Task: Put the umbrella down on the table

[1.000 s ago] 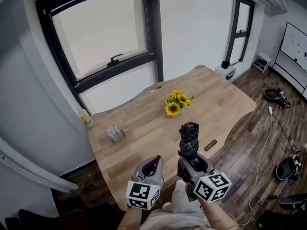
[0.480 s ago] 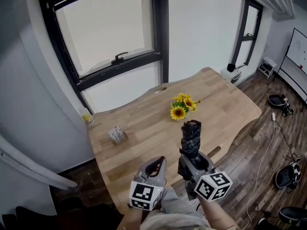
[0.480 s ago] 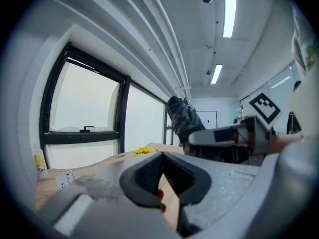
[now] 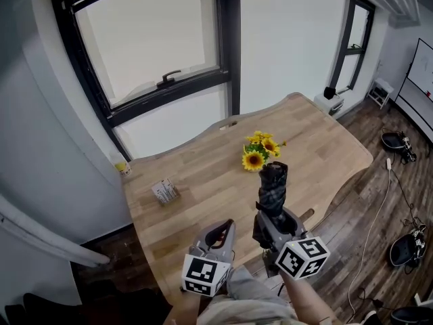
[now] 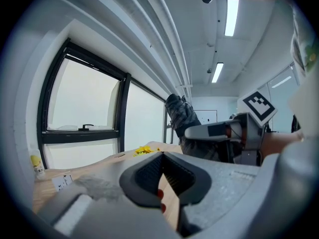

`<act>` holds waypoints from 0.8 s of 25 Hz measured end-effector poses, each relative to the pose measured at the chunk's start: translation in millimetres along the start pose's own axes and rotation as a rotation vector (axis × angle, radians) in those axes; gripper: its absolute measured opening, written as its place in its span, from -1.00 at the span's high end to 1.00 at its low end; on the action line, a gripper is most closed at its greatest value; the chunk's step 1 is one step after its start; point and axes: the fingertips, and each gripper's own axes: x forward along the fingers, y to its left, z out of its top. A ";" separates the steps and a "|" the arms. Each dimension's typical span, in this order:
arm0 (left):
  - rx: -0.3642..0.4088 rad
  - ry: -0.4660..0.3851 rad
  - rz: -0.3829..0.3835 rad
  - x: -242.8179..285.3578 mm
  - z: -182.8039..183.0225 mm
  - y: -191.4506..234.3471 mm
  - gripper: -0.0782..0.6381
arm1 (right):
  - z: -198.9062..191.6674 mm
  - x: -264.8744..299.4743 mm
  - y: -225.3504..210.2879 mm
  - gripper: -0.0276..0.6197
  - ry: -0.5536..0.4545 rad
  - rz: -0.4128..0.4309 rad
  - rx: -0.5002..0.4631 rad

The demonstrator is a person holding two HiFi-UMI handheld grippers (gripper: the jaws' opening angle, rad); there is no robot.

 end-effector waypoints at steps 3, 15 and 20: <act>0.000 0.007 -0.006 6.6 -0.7 1.4 0.81 | 2.0 4.8 -3.5 0.30 0.001 -0.002 -0.003; -0.004 0.029 -0.011 27.1 -9.1 11.9 0.81 | -2.4 32.6 -20.3 0.30 0.033 0.002 -0.020; 0.004 0.054 -0.003 30.2 -16.6 21.7 0.81 | -10.2 44.3 -27.3 0.30 0.056 -0.006 -0.021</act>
